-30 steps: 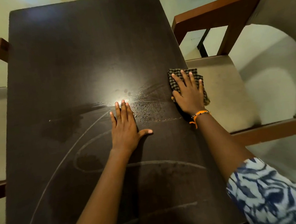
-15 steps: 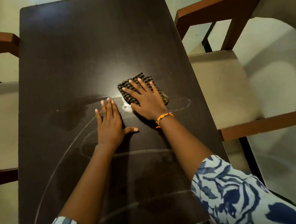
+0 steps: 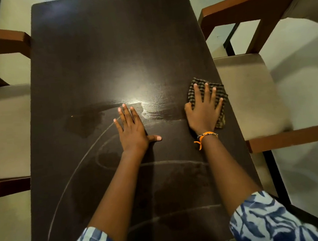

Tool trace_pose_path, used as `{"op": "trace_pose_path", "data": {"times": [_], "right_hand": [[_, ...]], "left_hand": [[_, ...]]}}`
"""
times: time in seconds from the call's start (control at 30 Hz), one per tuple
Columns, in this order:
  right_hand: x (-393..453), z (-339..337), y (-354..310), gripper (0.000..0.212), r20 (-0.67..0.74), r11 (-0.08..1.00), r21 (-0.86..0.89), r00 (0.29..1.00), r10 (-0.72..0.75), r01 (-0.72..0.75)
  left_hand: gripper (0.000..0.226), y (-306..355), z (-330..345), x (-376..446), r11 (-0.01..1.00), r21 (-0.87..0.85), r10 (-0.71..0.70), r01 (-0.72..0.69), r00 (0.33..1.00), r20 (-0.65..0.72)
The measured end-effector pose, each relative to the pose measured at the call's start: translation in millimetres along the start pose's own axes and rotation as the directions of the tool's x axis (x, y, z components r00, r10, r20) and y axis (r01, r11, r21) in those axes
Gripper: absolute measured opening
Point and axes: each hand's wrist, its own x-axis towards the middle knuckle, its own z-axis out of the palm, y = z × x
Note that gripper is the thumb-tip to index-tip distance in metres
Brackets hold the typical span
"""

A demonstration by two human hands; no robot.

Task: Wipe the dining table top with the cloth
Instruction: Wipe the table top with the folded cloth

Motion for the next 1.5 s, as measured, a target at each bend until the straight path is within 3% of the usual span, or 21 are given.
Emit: {"op": "trace_pose_path", "data": {"times": [0.13, 0.27, 0.43, 0.5, 0.67, 0.8, 0.9, 1.17, 1.3, 1.43, 1.5], "right_hand": [[-15.4, 14.2, -57.4, 0.065, 0.088, 0.973, -0.015, 0.970, -0.227, 0.229], [-26.0, 23.7, -103.0, 0.062, 0.224, 0.902, 0.042, 0.876, -0.428, 0.430], [-13.3, 9.6, -68.7, 0.062, 0.327, 0.766, 0.042, 0.715, -0.618, 0.642], [-2.8, 2.6, -40.2, 0.062, 0.327, 0.767, 0.012, 0.722, -0.609, 0.641], [15.1, -15.2, 15.1, 0.060, 0.270, 0.923, -0.030, 0.892, -0.363, 0.385], [1.1, -10.7, 2.2, 0.060, 0.209, 0.986, -0.034, 0.966, -0.152, 0.163], [-12.0, 0.3, -28.1, 0.063, 0.181, 0.992, -0.054, 0.978, -0.101, 0.113], [-52.2, 47.0, -164.0, 0.065, 0.186, 0.947, -0.021, 0.932, -0.312, 0.321], [-73.1, 66.7, -234.3, 0.065, 0.284, 0.866, 0.020, 0.827, -0.485, 0.500], [-66.1, 67.1, -233.7, 0.065, 0.324, 0.759, 0.022, 0.714, -0.621, 0.650], [-56.0, 60.1, -209.4, 0.066, 0.309, 0.746, -0.003, 0.710, -0.633, 0.666]], "left_hand": [[0.129, -1.5, 3.1, -1.2, 0.999, -0.018, -0.027, 0.026, 0.999, -0.030], [0.123, -1.7, 3.6, -1.0, 0.996, -0.067, -0.065, 0.062, 0.997, -0.042], [0.126, 0.7, 4.1, -6.9, 0.997, -0.041, -0.072, 0.071, 0.997, -0.031], [0.128, -1.2, 6.4, -7.5, 0.998, -0.025, -0.060, 0.059, 0.998, -0.032], [0.123, -6.5, 7.7, -10.7, 1.000, 0.023, 0.021, -0.019, 0.999, -0.047], [0.125, -21.5, 6.8, -12.7, 0.998, 0.027, 0.051, -0.050, 0.998, -0.033], [0.128, -45.0, 3.7, -14.1, 0.999, 0.005, 0.053, -0.053, 0.997, -0.055], [0.129, -124.7, -12.9, -21.4, 0.998, 0.008, -0.064, 0.064, 0.995, -0.073], [0.126, -158.4, -17.1, -26.2, 0.991, 0.029, -0.126, 0.128, 0.990, -0.069], [0.127, -179.9, -18.3, -26.4, 0.990, 0.021, -0.140, 0.142, 0.988, -0.062], [0.129, -187.3, -20.9, -23.5, 0.990, 0.013, -0.137, 0.138, 0.988, -0.067]]}}
